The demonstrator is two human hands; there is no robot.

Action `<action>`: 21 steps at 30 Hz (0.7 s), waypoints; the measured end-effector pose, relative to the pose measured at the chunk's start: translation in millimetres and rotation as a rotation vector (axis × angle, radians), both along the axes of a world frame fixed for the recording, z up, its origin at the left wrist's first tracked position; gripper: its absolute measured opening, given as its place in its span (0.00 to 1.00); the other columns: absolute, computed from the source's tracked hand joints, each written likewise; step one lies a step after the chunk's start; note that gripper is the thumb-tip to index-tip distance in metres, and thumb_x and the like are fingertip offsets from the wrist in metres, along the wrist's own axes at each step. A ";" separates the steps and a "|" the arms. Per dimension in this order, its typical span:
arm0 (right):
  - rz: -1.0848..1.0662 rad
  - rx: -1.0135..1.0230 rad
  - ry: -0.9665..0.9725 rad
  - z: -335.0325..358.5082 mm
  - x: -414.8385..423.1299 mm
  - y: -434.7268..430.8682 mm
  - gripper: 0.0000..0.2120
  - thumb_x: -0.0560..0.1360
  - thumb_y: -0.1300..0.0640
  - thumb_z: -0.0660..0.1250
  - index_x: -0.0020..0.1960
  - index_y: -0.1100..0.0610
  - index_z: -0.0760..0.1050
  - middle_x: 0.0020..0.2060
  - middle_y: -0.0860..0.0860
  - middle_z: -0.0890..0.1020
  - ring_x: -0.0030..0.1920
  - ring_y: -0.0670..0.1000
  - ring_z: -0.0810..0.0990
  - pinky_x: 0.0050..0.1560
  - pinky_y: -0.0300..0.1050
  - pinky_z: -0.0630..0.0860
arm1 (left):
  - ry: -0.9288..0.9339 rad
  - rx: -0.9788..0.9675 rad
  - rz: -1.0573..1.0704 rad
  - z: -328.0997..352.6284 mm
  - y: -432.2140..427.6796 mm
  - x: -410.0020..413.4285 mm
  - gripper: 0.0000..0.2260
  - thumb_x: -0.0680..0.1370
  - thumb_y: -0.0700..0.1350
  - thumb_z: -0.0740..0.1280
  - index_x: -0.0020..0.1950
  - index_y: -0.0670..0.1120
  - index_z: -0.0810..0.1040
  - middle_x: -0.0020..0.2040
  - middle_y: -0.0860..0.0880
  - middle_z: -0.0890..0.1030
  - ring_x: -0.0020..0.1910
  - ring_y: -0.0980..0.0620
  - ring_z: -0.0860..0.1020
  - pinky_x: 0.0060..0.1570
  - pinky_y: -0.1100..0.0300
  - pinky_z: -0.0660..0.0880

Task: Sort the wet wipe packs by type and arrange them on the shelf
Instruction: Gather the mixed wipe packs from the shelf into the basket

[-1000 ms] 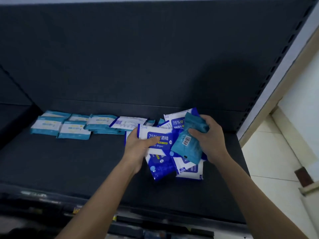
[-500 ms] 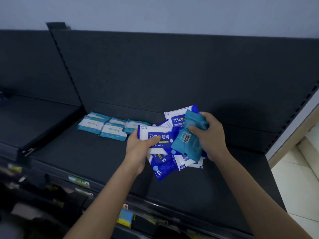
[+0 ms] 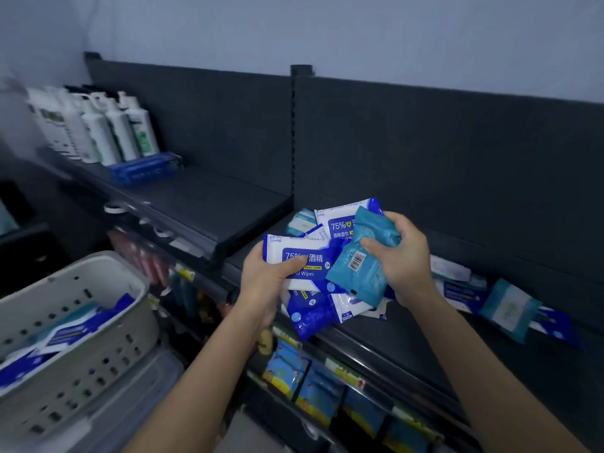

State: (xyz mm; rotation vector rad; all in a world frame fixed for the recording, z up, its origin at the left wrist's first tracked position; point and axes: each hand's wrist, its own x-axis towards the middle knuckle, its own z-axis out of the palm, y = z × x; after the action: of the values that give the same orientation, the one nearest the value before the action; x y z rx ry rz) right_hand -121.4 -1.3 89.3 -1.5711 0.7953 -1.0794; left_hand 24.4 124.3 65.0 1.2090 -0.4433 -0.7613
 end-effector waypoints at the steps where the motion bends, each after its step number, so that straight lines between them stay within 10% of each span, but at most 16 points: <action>1: 0.028 0.018 -0.001 -1.6 17.6 10.6 0.17 0.71 0.68 0.71 0.56 0.54 0.75 0.46 0.49 0.82 0.45 0.49 0.83 0.43 0.46 0.81 | -0.007 0.002 0.027 0.4 16.0 12.9 0.14 0.71 0.32 0.73 0.51 0.41 0.73 0.48 0.41 0.84 0.42 0.42 0.84 0.37 0.49 0.81; 6: 0.176 0.073 -0.002 -14.3 102.9 65.7 0.17 0.72 0.66 0.71 0.55 0.49 0.76 0.49 0.49 0.82 0.46 0.49 0.83 0.45 0.52 0.82 | 0.005 -0.010 0.175 -3.4 92.8 70.9 0.13 0.72 0.29 0.70 0.51 0.40 0.72 0.44 0.42 0.84 0.37 0.46 0.84 0.30 0.56 0.79; 11: 0.317 0.102 0.024 -22.3 171.9 114.9 0.17 0.72 0.65 0.71 0.51 0.45 0.76 0.45 0.46 0.83 0.45 0.48 0.84 0.42 0.48 0.81 | 0.051 0.037 0.312 -13.6 156.2 118.8 0.14 0.72 0.32 0.72 0.53 0.40 0.72 0.48 0.41 0.85 0.46 0.40 0.84 0.46 0.42 0.80; 21: 0.508 0.081 0.056 -30.4 289.2 167.1 0.17 0.72 0.65 0.72 0.55 0.49 0.75 0.46 0.46 0.82 0.43 0.43 0.82 0.40 0.43 0.79 | 0.044 0.055 0.576 -19.9 222.2 190.0 0.11 0.73 0.33 0.71 0.49 0.42 0.72 0.44 0.44 0.85 0.40 0.47 0.85 0.33 0.54 0.81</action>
State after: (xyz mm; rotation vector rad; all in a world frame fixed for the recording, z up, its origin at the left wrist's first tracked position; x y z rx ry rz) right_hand 167.8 165.8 59.0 -1.6209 0.4316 -0.6281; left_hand 214.4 346.5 45.1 1.2833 -0.0254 -0.3038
